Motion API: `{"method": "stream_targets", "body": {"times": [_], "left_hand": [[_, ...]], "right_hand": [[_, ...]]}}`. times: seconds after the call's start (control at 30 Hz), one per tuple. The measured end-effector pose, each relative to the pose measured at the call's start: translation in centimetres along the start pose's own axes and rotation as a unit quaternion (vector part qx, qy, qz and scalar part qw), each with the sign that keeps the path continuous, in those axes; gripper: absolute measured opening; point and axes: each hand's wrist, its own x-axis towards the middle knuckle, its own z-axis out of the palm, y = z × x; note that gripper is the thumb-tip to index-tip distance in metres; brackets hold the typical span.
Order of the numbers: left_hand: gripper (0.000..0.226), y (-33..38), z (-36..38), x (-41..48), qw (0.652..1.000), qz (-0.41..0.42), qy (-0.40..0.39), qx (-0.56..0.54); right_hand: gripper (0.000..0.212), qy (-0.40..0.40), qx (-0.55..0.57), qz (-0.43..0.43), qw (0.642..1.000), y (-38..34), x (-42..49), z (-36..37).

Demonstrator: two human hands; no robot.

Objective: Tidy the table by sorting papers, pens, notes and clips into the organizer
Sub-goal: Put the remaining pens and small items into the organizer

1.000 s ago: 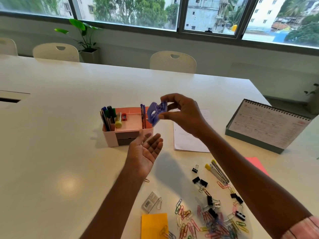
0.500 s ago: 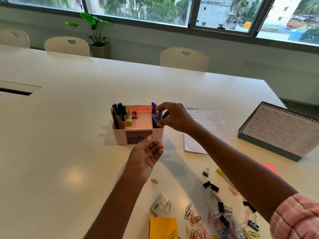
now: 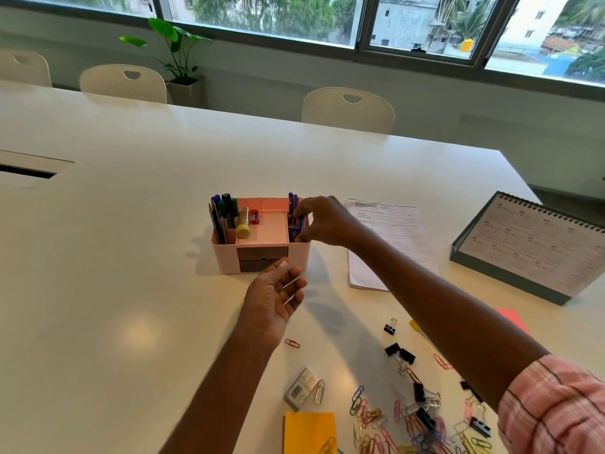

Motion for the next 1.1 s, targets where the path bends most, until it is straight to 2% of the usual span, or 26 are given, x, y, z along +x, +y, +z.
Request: {"method": "stream_targets", "body": {"times": [0.33,0.63,0.87,1.1], "left_hand": [[0.034,0.0,-0.2,-0.5,1.0,0.004,0.001,0.003],[0.029,0.2,-0.3,-1.4,1.0,0.012,0.004,0.008],[0.035,-0.8,-0.1,-2.7,0.999,0.022,-0.018,0.036],[0.032,-2.0,-0.1,-4.6,0.989,0.045,-0.061,0.13]], "right_hand": [[0.051,-0.02,0.014,0.013,1.0,-0.5,0.1,0.0],[0.047,0.043,0.047,0.018,0.998,-0.2,-2.0,-1.7],[0.042,0.094,0.093,0.044,0.99,-0.9,-8.1,-2.5],[0.041,0.077,0.127,0.058,0.987,-2.1,-15.3,-0.7]]}}
